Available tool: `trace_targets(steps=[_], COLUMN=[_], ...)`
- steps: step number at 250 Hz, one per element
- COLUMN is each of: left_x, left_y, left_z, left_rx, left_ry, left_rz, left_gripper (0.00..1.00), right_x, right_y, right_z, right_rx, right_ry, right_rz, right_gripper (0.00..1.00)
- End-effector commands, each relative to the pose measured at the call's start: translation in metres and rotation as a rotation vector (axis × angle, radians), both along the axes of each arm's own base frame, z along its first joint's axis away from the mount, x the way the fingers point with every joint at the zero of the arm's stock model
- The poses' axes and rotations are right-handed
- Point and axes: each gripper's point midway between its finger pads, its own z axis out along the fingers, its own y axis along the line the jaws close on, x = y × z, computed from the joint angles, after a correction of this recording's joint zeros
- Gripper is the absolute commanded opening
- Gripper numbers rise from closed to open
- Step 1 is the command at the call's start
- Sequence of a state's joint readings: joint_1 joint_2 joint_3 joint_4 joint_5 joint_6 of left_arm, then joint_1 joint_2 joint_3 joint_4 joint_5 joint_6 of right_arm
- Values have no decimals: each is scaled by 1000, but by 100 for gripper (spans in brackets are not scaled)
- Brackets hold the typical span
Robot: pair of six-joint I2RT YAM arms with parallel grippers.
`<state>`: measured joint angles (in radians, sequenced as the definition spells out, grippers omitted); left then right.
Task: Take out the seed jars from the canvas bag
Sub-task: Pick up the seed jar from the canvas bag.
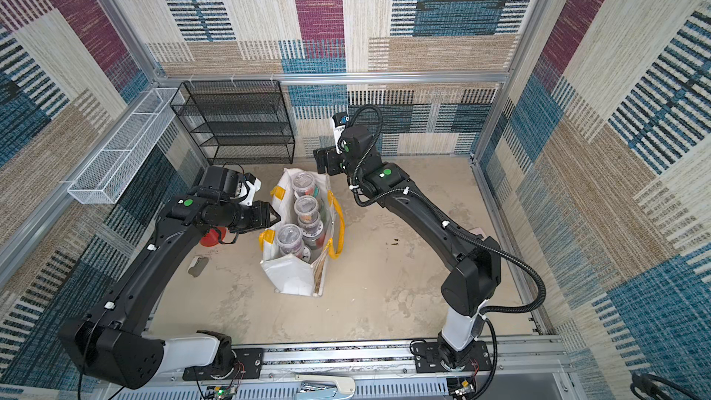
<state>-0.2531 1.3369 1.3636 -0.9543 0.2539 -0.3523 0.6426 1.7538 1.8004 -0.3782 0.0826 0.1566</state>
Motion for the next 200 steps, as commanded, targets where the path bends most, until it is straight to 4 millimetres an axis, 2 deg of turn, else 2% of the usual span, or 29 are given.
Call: trace_targets(steps=[1,30,42,58,80,121,200], left_x=[6,11,12,12,12,14,13], left_y=[8,5,3,2,3,3,-1], left_z=[-5,-9,-11,-10,-6,-4,-4], left_rx=[75,89,88,85,82,81,66], left_ry=[-6,0,6,2,-20,-33,-49], left_rz=[19,9,3,3,12,16,6], left_gripper=[48,28,13,0,0,0,0], right_x=[-1,-5,-9,-16,-26,-42,-49], right_y=[1,9,15,26,40,63,80], right_z=[-2,-2,-2,-5,-12,-31,-61], right_rx=[-18,-5,0,-3,-27,-120,-215], right_ry=[6,16,26,54,107,176,275], right_rz=[-8,18,42,82,131,182,184], right_gripper=[95,94,93,91,90,93,93])
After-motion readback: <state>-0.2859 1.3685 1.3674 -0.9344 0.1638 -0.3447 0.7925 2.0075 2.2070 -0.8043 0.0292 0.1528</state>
